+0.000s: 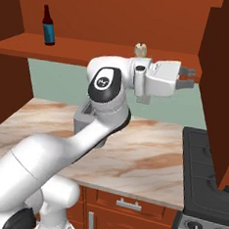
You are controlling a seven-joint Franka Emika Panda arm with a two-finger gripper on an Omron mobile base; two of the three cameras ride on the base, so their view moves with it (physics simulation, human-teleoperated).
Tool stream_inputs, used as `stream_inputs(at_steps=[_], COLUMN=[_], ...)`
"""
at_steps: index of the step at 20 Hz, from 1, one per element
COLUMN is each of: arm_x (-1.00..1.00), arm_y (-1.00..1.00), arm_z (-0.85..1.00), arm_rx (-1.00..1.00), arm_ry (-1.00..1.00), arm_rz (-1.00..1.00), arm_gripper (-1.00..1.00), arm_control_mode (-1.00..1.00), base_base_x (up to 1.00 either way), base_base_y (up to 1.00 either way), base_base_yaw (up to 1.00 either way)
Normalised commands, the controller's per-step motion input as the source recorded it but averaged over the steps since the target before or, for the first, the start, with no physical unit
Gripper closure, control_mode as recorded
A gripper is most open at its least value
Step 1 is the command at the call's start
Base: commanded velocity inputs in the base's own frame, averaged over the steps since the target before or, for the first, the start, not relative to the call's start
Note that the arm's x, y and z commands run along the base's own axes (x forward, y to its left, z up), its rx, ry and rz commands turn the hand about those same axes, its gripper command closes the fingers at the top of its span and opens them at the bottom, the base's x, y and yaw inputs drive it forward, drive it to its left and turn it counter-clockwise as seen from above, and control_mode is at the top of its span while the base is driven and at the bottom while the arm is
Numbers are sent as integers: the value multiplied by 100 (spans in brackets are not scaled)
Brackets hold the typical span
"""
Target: Get the candle and the beer from the cabinet and move them to the dining counter.
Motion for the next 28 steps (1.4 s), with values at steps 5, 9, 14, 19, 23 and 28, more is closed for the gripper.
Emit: stream_inputs(at_steps=[5,9,14,19,23,28], arm_x=[0,0,10,0,0,7], arm_y=[100,87,83,30,1,2], arm_z=[0,7,46,31,9,0], arm_rx=[-3,0,0,1,4,6], arm_ry=[5,12,21,19,12,8], arm_rz=[20,27,21,24,21,18], arm_gripper=[-100,-100,-100,-100,-100,-100], arm_control_mode=[-100,-100,-100,-100,-100,-100], base_base_x=[0,0,0,0,0,0], base_base_y=[0,0,0,0,0,0], base_base_yaw=[0,0,0,0,0,0])
